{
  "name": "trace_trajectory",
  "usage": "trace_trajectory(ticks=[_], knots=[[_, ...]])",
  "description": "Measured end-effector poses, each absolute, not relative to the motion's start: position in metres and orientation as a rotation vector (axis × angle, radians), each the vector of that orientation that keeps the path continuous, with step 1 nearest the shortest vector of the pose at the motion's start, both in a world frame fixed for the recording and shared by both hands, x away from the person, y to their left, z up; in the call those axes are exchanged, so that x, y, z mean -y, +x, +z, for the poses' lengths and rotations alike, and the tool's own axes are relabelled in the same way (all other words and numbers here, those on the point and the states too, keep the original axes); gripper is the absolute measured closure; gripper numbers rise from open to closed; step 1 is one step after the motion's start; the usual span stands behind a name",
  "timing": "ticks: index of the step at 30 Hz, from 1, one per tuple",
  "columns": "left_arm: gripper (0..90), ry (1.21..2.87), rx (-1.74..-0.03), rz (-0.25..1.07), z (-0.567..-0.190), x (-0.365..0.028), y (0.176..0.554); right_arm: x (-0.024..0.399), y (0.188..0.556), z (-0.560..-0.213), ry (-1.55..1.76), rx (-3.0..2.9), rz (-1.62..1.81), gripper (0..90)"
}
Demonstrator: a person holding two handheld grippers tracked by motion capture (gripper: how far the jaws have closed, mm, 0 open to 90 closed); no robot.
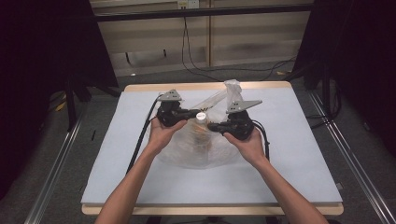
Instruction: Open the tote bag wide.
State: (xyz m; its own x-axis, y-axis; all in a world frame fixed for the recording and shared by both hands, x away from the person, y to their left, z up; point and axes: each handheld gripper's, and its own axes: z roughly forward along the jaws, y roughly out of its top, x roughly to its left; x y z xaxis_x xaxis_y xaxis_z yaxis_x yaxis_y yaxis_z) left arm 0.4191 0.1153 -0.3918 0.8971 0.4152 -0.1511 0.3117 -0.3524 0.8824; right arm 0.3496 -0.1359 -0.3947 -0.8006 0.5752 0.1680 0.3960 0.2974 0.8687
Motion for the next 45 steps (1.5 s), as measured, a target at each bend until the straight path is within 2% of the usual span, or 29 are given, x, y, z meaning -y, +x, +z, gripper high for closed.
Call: trace_trajectory(ticks=[16,24,45], knots=[[90.0,2.086,-0.519,0.136,-0.416,-0.131,0.407,0.142,0.365,-0.406,0.972,-2.312,1.472,90.0],[90.0,2.175,-0.514,0.119,-0.437,-0.126,0.402,0.141,0.367,-0.427,0.995,-2.381,1.365,90.0],[90.0,2.264,-0.563,0.045,-0.484,-0.135,0.399,0.144,0.373,-0.484,1.067,-2.515,1.218,90.0]])
